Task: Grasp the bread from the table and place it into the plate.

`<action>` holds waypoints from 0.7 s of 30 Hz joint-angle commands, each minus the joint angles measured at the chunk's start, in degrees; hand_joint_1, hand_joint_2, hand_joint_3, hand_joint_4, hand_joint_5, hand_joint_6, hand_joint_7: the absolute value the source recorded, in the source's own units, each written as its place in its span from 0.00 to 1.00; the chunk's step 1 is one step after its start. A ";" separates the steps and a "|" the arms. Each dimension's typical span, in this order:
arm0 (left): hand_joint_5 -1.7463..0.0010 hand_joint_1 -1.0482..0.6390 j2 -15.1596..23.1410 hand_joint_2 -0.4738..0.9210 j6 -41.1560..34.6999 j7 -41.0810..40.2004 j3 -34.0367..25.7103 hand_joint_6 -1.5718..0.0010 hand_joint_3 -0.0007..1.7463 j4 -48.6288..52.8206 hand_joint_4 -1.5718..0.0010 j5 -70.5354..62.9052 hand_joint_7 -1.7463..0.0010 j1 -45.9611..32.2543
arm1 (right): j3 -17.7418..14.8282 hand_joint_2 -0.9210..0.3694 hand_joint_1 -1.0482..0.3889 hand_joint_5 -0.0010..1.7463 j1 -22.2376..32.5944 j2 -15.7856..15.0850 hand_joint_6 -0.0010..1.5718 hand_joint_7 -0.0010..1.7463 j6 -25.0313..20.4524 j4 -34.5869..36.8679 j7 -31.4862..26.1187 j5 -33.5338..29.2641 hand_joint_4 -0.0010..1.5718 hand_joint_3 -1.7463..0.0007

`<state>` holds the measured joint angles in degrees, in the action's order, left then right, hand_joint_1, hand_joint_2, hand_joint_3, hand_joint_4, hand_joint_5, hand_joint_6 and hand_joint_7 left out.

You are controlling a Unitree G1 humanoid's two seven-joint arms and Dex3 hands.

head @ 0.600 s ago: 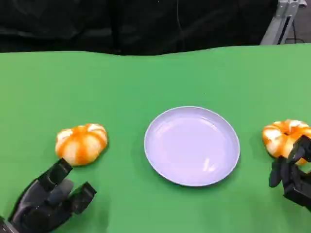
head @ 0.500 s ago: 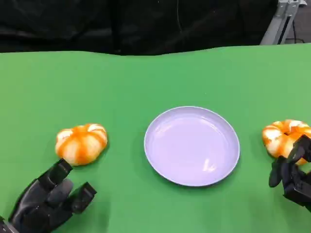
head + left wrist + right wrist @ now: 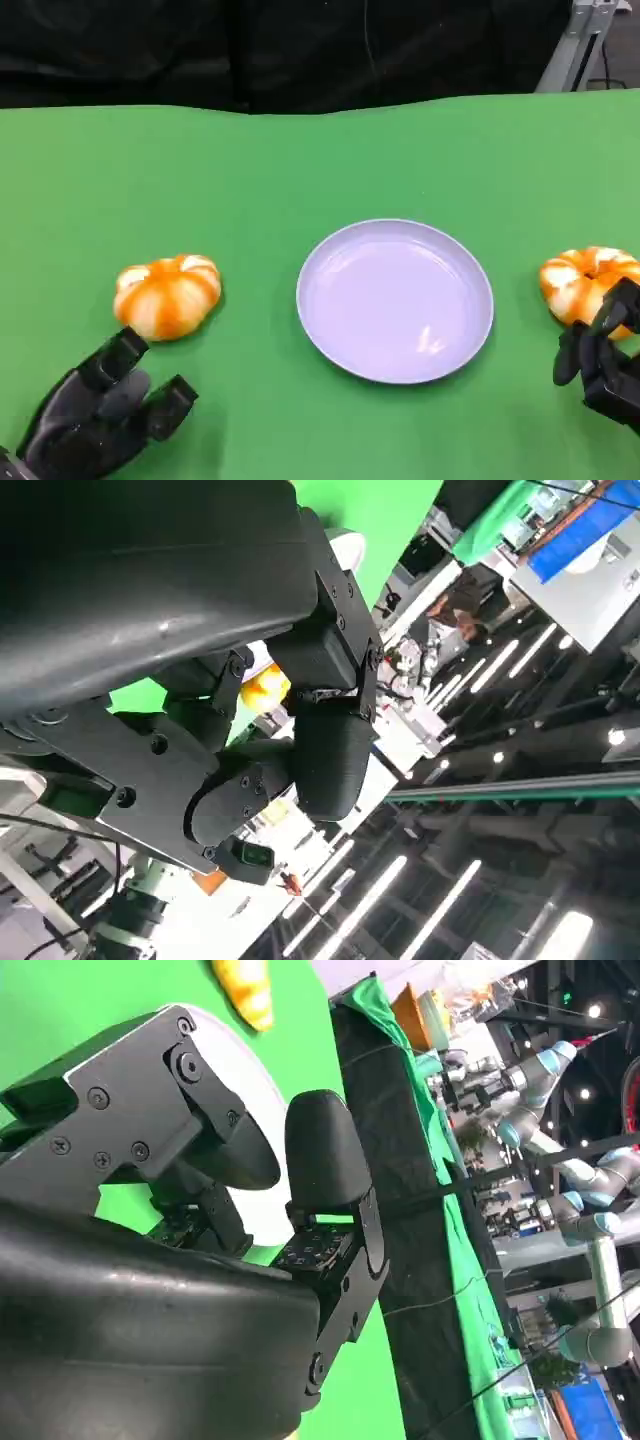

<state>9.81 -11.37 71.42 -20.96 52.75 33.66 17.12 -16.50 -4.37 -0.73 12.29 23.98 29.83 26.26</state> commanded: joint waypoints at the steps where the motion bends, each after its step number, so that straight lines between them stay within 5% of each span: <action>1: 0.54 0.44 -6.71 0.92 29.81 -15.41 -0.49 0.42 0.19 -11.72 0.51 -8.64 0.77 -5.62 | -0.54 0.36 0.69 1.00 -0.67 -1.10 0.48 0.99 -0.39 0.20 0.26 0.60 0.59 0.18; 4: 0.83 0.29 -5.63 0.99 54.10 -27.55 2.52 0.56 0.11 -14.27 0.59 -25.78 0.97 -7.11 | -0.51 0.36 0.69 1.00 -0.71 -1.11 0.49 0.97 -0.54 0.19 0.18 0.67 0.59 0.18; 8: 0.95 0.16 -3.72 1.00 65.18 -46.46 2.88 0.73 0.13 -20.61 0.72 -48.04 1.00 -9.28 | -0.51 0.37 0.69 1.00 -0.93 -1.12 0.49 0.98 -0.35 0.53 0.47 0.90 0.59 0.17; 14: 0.99 0.11 0.71 1.00 61.42 -73.88 7.04 0.76 0.09 -31.76 0.77 -77.25 1.00 -9.86 | -0.32 0.37 0.69 1.00 -1.27 -0.99 0.49 0.99 -0.30 0.74 0.11 0.68 0.60 0.16; 21: 0.99 0.10 5.01 1.00 55.34 -89.48 13.95 0.76 0.08 -32.88 0.79 -87.97 1.00 -9.34 | -0.16 0.36 0.69 1.00 -1.36 -1.04 0.48 0.99 -0.22 0.82 -0.08 0.67 0.59 0.17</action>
<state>10.82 45.65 -9.63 -10.19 21.46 -49.08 8.74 -15.55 -4.55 -0.50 12.26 24.20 29.88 26.26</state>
